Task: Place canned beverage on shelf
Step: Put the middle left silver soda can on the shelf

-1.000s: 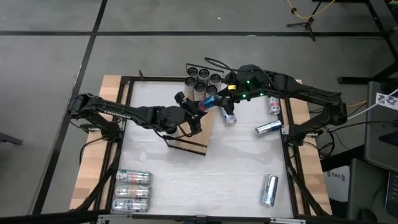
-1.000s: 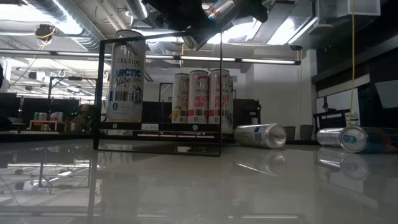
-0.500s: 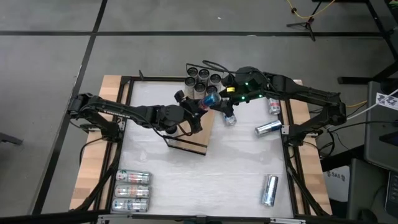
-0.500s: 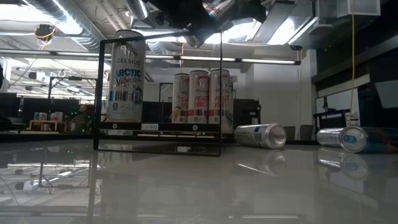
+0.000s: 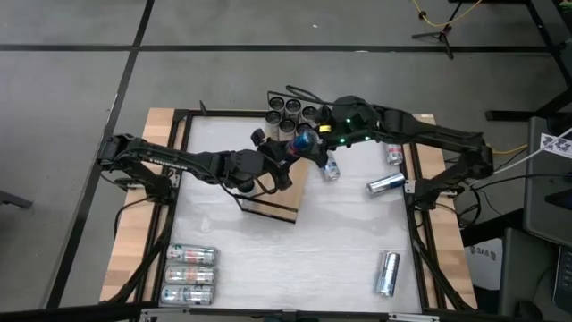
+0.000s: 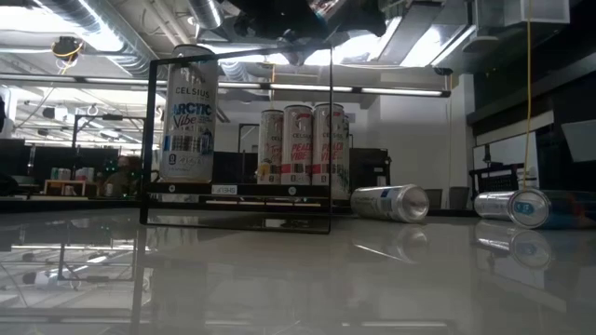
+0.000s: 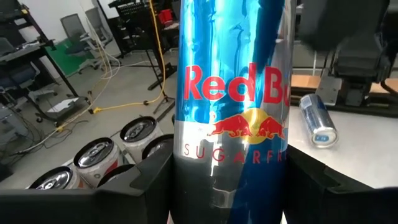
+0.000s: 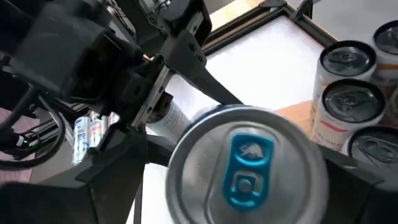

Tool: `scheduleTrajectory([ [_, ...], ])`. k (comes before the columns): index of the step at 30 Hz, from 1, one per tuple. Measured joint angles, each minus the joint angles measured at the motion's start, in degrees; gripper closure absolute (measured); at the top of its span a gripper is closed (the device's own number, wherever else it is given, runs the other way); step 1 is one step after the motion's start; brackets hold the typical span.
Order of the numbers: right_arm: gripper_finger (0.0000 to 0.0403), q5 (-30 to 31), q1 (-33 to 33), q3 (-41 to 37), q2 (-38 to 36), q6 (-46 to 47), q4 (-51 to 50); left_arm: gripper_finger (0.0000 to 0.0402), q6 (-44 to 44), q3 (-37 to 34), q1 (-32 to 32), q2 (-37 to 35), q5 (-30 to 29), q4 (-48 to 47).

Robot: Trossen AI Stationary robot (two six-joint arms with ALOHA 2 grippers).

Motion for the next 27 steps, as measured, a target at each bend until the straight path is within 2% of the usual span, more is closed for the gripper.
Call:
scheduleTrajectory([
  [6,0.0055,0.19,0.0,0.0,0.84,-0.18,3.17,0.0187,-0.02,-0.07,0.0,0.02,-1.66,0.14],
  [17,0.0185,0.55,-0.11,0.0,0.94,-0.29,2.98,0.0164,0.17,-0.11,-0.07,0.04,-2.29,0.06],
  [27,0.0177,0.07,-0.11,0.04,0.94,-3.36,2.01,0.0158,-0.31,-0.13,-0.56,0.11,-2.08,-0.14],
])
